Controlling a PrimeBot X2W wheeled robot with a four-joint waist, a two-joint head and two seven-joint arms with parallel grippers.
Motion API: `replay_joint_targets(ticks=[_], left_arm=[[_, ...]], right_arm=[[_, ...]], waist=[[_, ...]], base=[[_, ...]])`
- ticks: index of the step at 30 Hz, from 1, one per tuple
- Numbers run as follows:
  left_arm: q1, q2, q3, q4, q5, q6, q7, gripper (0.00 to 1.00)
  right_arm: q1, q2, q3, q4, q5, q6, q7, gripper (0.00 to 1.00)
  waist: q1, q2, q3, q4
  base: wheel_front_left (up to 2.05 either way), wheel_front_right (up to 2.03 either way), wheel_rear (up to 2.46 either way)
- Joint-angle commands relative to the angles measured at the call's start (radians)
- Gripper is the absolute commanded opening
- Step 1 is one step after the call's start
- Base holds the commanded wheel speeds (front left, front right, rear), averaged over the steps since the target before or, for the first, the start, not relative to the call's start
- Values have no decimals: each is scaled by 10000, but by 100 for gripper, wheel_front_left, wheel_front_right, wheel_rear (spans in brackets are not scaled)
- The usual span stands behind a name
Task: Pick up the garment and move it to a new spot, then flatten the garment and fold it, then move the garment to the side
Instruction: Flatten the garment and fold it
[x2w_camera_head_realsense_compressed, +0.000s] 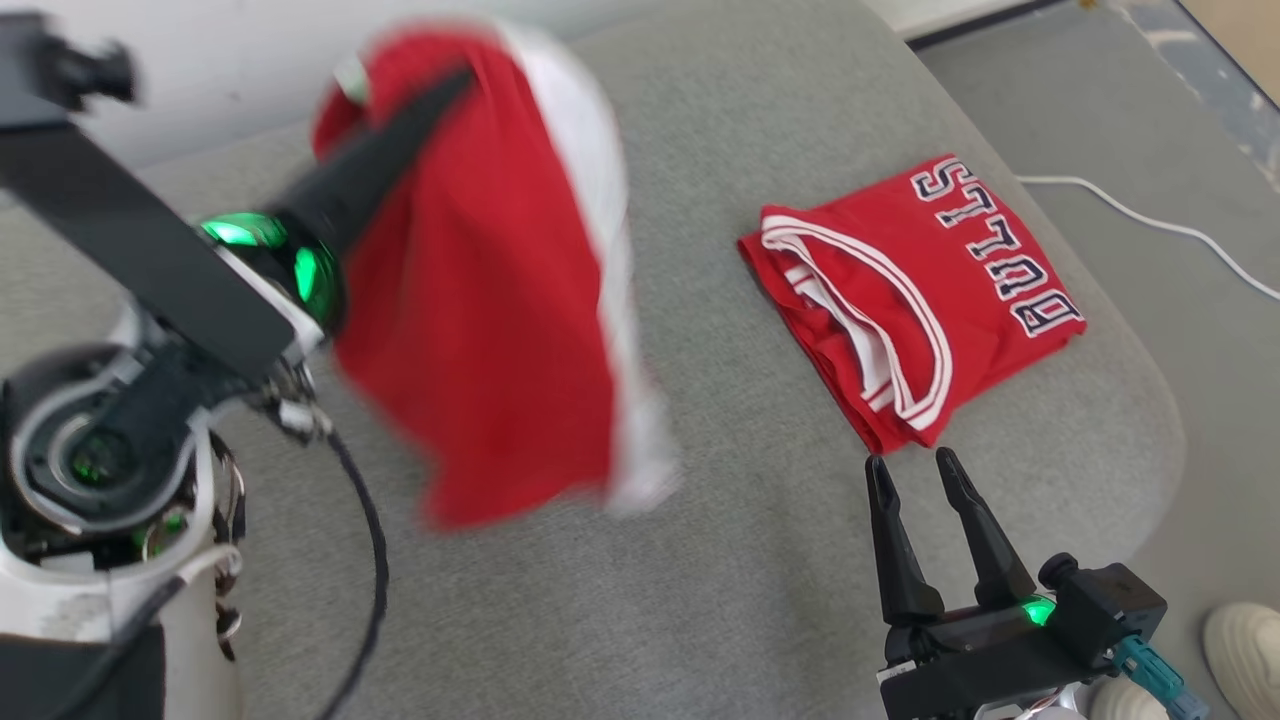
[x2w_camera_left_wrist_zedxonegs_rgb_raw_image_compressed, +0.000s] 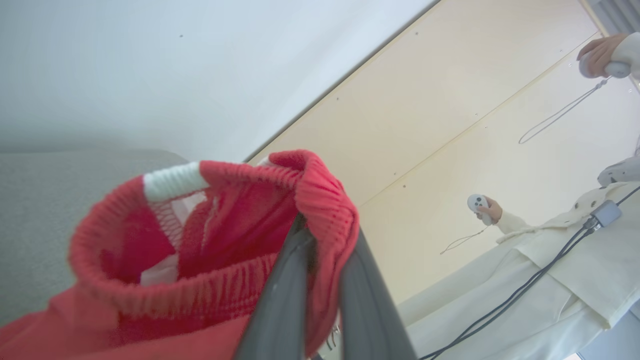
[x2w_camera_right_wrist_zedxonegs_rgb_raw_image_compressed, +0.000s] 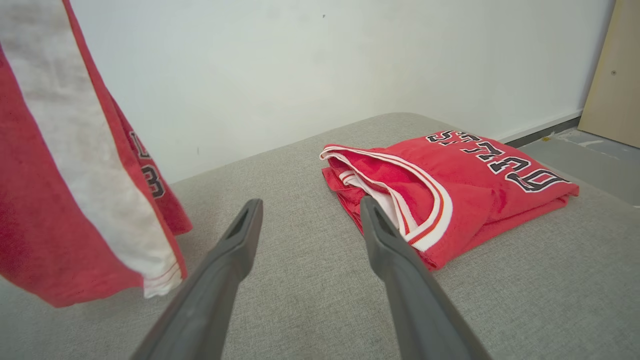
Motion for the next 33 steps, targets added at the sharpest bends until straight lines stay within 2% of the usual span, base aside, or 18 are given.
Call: replay_joint_targets(ticks=[1,3,8,11,16,21,30,31,32,33], left_arm=[[-201,-263,269,-49,-136,28,-443,0],[-160,-457,507,49,-254,135,-770,0],[1304,18,830,384,288,26,-1053,0],[2728,181,974,718,843,-354,-1549,0],[4831,-258,1208,1617,1384,-1026,-2974,0],[6058,-745,1282,2397,1485,-1476,-4583,0],[7077,-972,465,3273,1835,-1790,-6900,0],[7136,-936,311,3368,2006,-1801,-7024,20],[7208,-861,131,3439,2131,-1811,-7155,53],[7278,-807,25,3525,2226,-1814,-7308,100]], right_arm=[[57,-2,-26,17,-88,-23,3,100],[123,0,-43,49,-146,-23,3,100],[256,0,-96,85,-250,-23,3,100],[221,-4,-156,93,-361,-23,3,100],[282,-2,-283,93,-605,-23,3,100],[401,-2,-347,120,-887,-23,5,100],[415,0,-373,240,-1168,-23,4,100],[427,0,-358,258,-1184,-23,4,100],[444,-2,-369,268,-1206,-23,4,100],[455,-2,-333,280,-1222,-23,4,100]], waist=[[0,0,-378,391],[0,0,-495,544],[0,0,-668,958],[0,0,-724,1213],[0,0,-842,1660],[0,0,-997,2149],[0,0,-1243,2932],[0,0,-1273,2992],[0,0,-1312,3062],[0,0,-1340,3106]], base=[[0,0,0],[0,0,0],[0,0,0],[0,0,0],[0,0,0],[0,0,0],[0,0,0],[0,0,0],[0,0,0],[0,0,0]])
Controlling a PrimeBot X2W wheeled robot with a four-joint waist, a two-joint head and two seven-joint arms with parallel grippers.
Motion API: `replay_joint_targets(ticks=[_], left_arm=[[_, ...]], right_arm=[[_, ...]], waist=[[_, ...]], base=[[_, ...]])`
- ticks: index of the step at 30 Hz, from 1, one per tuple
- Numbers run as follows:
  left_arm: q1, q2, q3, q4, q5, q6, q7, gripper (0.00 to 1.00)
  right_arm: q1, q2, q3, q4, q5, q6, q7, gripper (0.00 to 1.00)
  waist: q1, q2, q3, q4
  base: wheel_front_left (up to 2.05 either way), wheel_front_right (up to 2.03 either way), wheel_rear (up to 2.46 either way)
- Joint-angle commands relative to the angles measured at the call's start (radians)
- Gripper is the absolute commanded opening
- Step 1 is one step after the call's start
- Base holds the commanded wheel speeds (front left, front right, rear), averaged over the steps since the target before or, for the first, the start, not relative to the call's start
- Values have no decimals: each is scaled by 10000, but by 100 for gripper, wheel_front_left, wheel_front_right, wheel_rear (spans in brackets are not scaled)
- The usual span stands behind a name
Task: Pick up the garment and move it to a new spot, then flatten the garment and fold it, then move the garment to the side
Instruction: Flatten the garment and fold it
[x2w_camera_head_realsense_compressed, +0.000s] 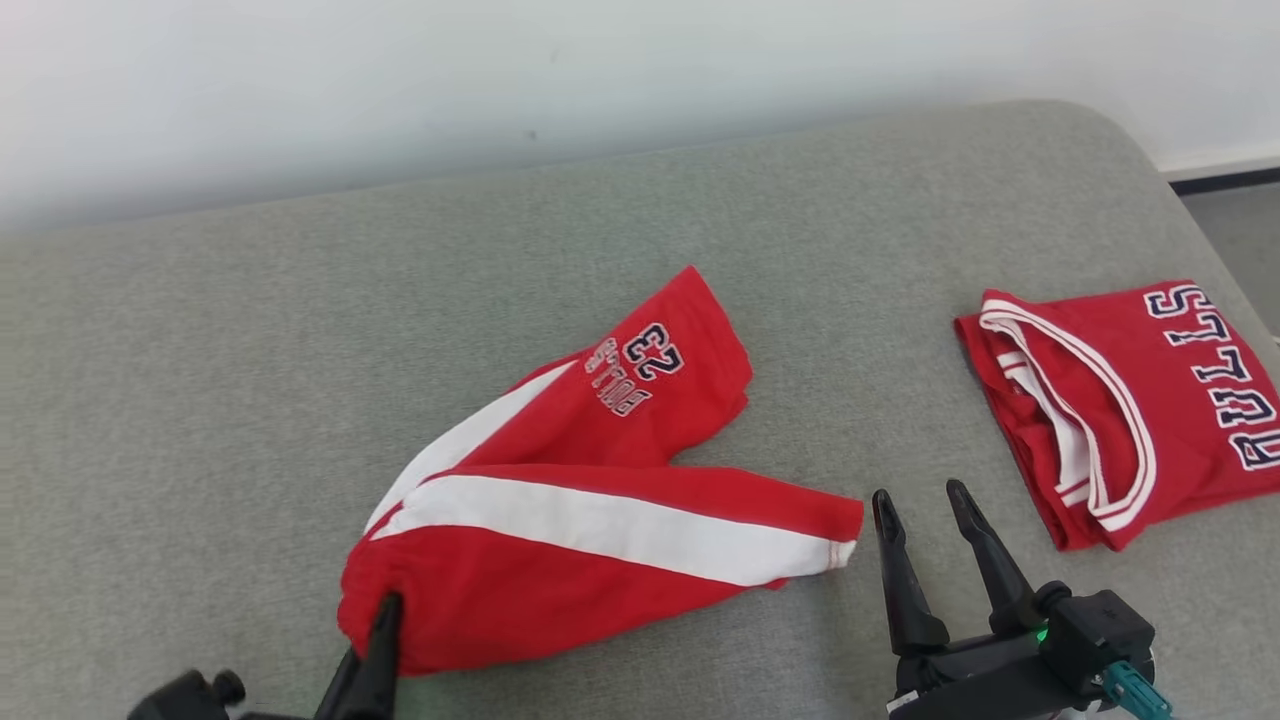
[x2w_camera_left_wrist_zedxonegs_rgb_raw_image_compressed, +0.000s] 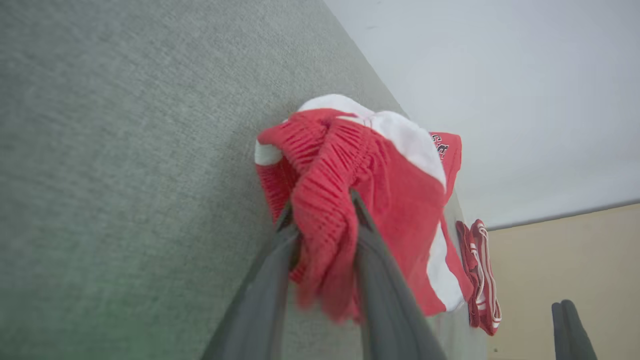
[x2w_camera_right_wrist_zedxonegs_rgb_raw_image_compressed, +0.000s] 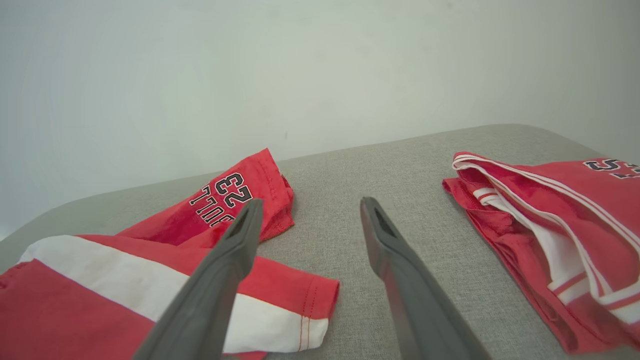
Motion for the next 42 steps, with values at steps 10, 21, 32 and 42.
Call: replay_joint_targets(ticks=[10,21,32,42], left_arm=[[572,758,-825,206,546,-63,-673,100],[-1238,2430,-1166,-209,-942,-33,2053,100],[-3494,3881,-731,382,-3197,1680,6410,100],[-2860,4911,-807,-566,-3172,2500,7601,100]], right_arm=[[179,-2,-21,128,-101,-23,4,100],[65,-2,-40,84,0,-23,5,100],[-342,-2,221,-95,436,-23,4,100],[-368,0,127,-211,614,-23,5,100]], waist=[[1,0,-489,567],[1,0,-419,658],[1,0,197,-408],[1,0,635,-982]], base=[[0,0,0],[0,0,0],[0,0,0],[0,0,0]])
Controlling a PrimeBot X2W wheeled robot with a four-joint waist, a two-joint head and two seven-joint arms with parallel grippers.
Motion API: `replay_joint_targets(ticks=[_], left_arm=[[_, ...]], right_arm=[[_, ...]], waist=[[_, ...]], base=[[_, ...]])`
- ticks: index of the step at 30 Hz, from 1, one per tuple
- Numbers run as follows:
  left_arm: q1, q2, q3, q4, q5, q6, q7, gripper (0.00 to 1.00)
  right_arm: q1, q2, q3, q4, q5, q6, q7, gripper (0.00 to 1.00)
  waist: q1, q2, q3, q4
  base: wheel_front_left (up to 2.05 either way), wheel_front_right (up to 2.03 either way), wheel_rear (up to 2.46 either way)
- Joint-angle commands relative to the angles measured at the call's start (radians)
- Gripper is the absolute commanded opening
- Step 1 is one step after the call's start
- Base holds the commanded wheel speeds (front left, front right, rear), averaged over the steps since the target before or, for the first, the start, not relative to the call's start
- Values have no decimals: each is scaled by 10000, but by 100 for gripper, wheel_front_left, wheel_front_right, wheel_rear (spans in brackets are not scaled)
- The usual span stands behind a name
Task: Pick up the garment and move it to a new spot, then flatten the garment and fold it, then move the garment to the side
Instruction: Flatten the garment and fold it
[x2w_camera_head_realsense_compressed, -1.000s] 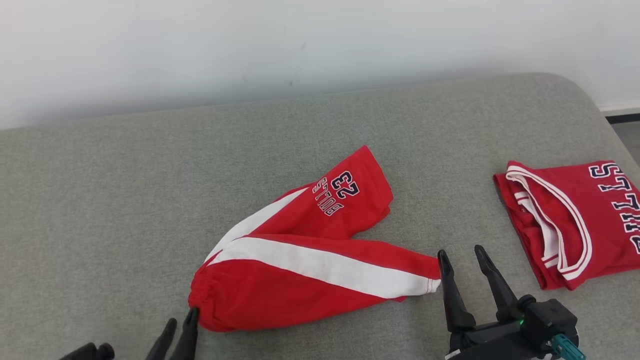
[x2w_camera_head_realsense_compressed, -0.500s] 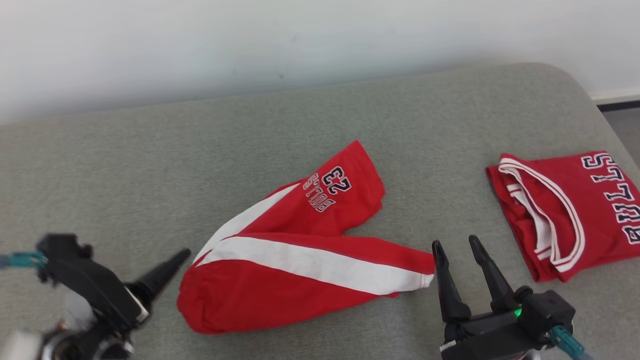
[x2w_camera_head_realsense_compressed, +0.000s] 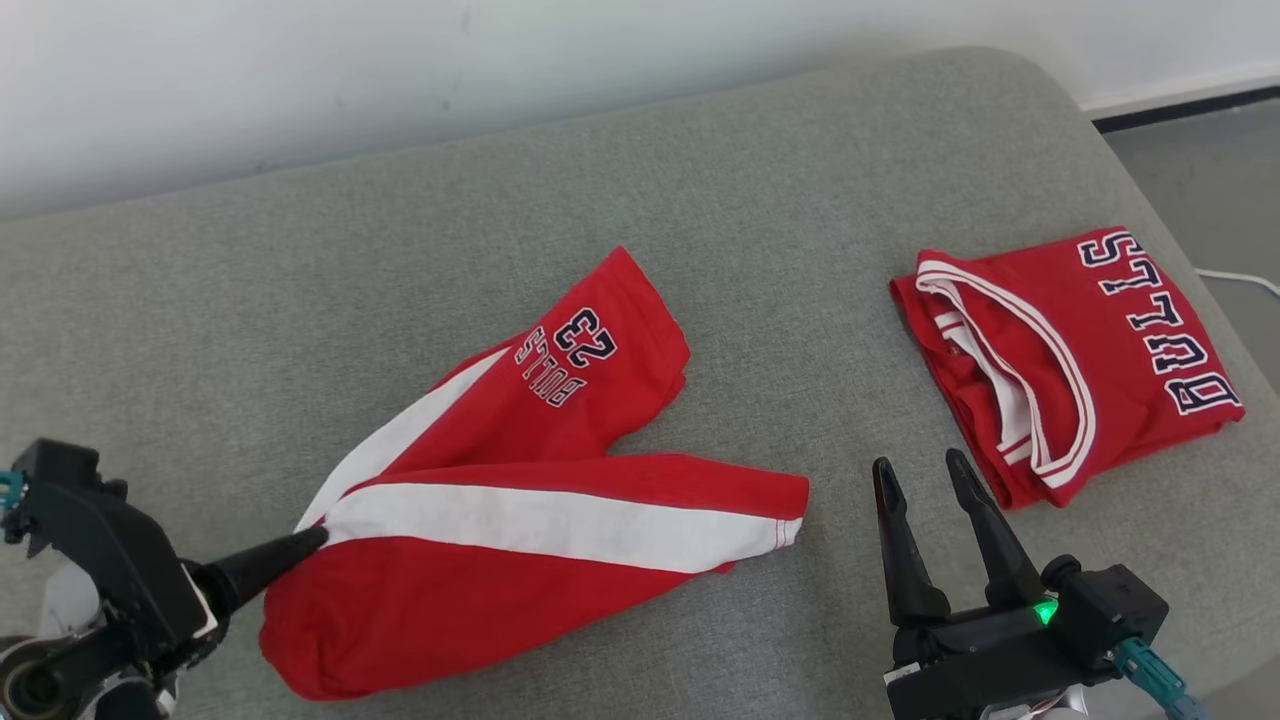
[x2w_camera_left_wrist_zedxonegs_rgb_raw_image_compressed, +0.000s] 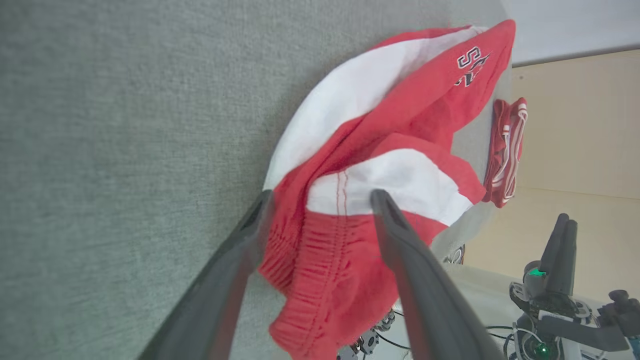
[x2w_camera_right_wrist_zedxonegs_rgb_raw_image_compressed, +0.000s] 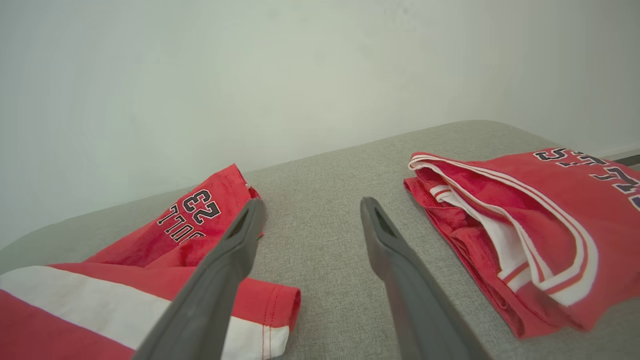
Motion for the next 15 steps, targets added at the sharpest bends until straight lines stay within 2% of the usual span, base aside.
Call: replay_joint_targets(ticks=[1,15], left_arm=[[180,103,-18,-109,-26,58,87,100],[743,80,-212,-1296,-447,526,826,100]], right_arm=[[-21,2,-19,-36,12,-23,4,100],[62,2,-16,12,-162,-23,4,100]], waist=[[-2,-1,143,-139],[-2,-1,-167,112]], base=[[0,0,0],[0,0,0]])
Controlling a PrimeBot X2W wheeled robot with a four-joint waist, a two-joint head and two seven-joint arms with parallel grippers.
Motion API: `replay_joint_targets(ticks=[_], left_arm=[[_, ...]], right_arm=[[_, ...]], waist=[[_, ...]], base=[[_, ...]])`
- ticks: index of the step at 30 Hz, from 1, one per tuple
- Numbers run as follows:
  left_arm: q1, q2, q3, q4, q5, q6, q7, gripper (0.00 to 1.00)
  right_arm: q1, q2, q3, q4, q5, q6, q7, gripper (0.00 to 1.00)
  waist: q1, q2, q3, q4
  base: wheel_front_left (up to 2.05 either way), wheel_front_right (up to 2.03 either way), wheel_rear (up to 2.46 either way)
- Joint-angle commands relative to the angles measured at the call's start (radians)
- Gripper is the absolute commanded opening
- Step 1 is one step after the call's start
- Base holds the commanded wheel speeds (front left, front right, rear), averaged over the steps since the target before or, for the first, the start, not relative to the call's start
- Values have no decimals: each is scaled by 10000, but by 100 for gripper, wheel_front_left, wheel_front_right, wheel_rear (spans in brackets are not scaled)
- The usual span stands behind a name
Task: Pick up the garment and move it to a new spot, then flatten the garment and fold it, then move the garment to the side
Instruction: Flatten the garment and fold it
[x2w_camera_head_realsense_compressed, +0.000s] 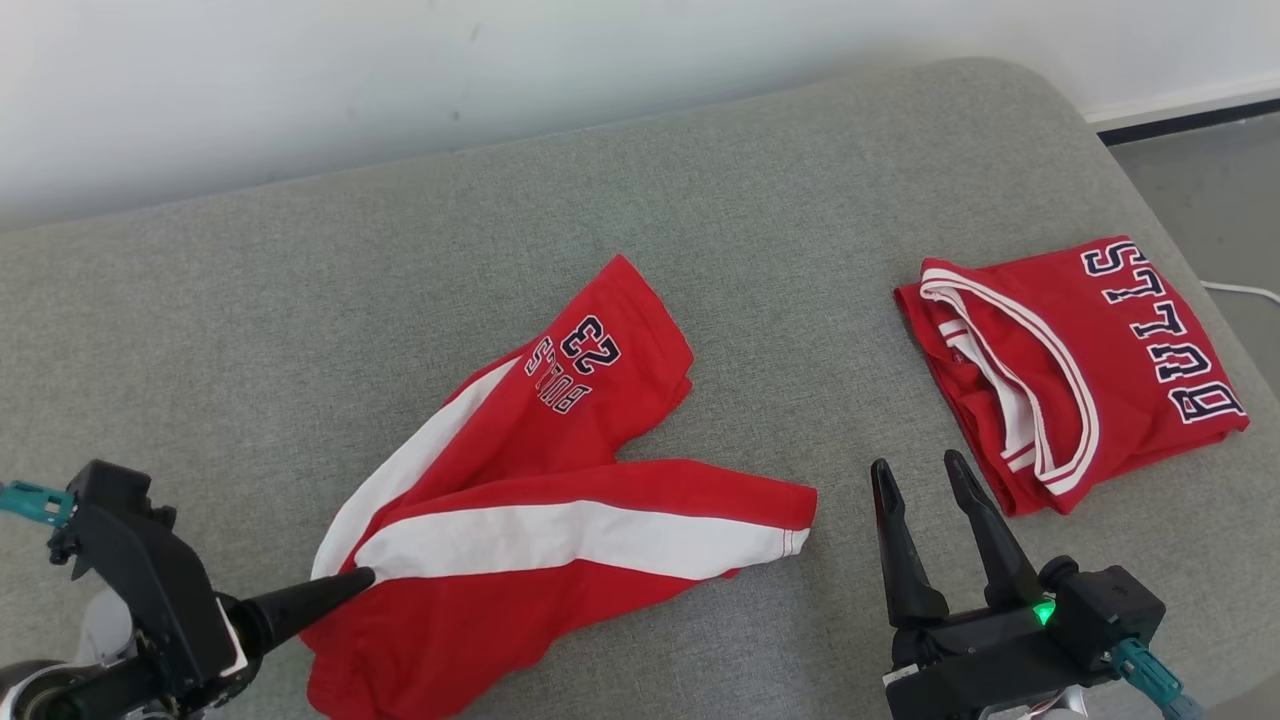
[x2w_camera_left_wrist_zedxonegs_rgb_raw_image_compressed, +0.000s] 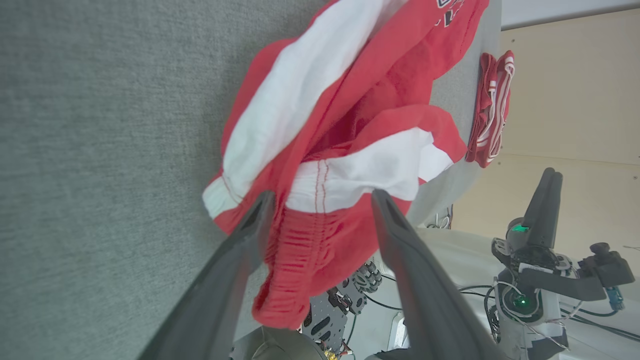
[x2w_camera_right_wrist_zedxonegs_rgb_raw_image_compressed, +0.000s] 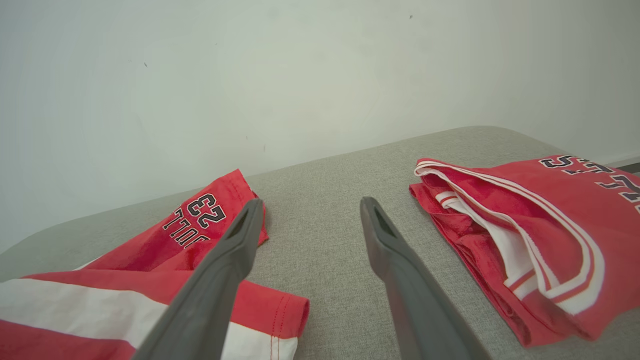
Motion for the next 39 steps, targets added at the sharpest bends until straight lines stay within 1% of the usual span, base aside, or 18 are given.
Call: replay_joint_targets(ticks=[1,4,7,13,17,22,23,24,25,26,27,28,33,35,37,39], left_arm=[[173,-57,-21,-72,-27,7,0,100],[276,-113,-57,-161,-91,40,36,100],[471,-131,-29,-275,-244,163,165,100],[862,-139,-150,-442,-135,266,157,100],[1024,-127,-301,-331,126,154,17,100],[872,-322,-326,-79,263,-90,-333,100],[838,-353,-334,-38,256,-107,-360,93],[808,-382,-339,-14,234,-170,-361,74],[787,-404,-341,0,199,-194,-375,44],[782,-405,-344,4,184,-250,-381,37],[791,-382,-347,-24,210,-299,-400,20],[810,-355,-314,-82,244,-379,-446,0],[1154,-462,119,-609,26,-722,-862,0],[1311,-441,192,-743,24,-779,-928,0],[1703,-287,138,-1017,323,-956,-1070,0],[2167,0,-187,-1158,950,-1194,-1192,0]], right_arm=[[64,0,19,3,-92,-23,3,100],[51,0,9,32,-110,-23,2,100],[85,-1,-33,49,-168,-23,2,100],[164,0,-22,88,-185,-23,2,100],[130,0,-10,90,-203,-23,2,100],[85,2,-13,88,-249,-23,2,100],[77,2,-22,100,-239,-23,2,100],[74,0,-23,112,-240,-23,2,100],[73,0,-27,128,-239,-23,4,100],[80,0,-32,137,-234,-23,2,100],[93,0,-33,139,-234,-23,2,100],[116,0,-34,136,-229,-23,2,100],[231,0,-109,95,-241,-23,2,100],[245,3,-111,93,-240,-23,2,100],[309,2,-158,77,-216,-23,2,100],[360,0,-214,42,-177,-23,4,100]], waist=[[0,-1,-61,48],[0,-1,-113,80],[0,-1,-163,107],[0,-1,-257,170],[0,-1,-286,220],[0,-1,-288,263],[0,-1,-291,267],[0,-1,-296,271],[0,-1,-304,274],[0,-1,-317,277],[0,-1,-330,278],[0,-1,-342,278],[0,-1,-359,322],[0,-1,-355,335],[0,-1,-336,391],[0,-1,-278,484]], base=[[0,0,0],[0,0,0],[0,0,0],[0,0,0],[0,0,0],[0,0,0],[0,0,0],[0,0,0],[0,0,0],[0,0,0],[0,0,0],[0,0,0],[0,0,0],[0,0,0],[0,0,0],[0,0,0]])
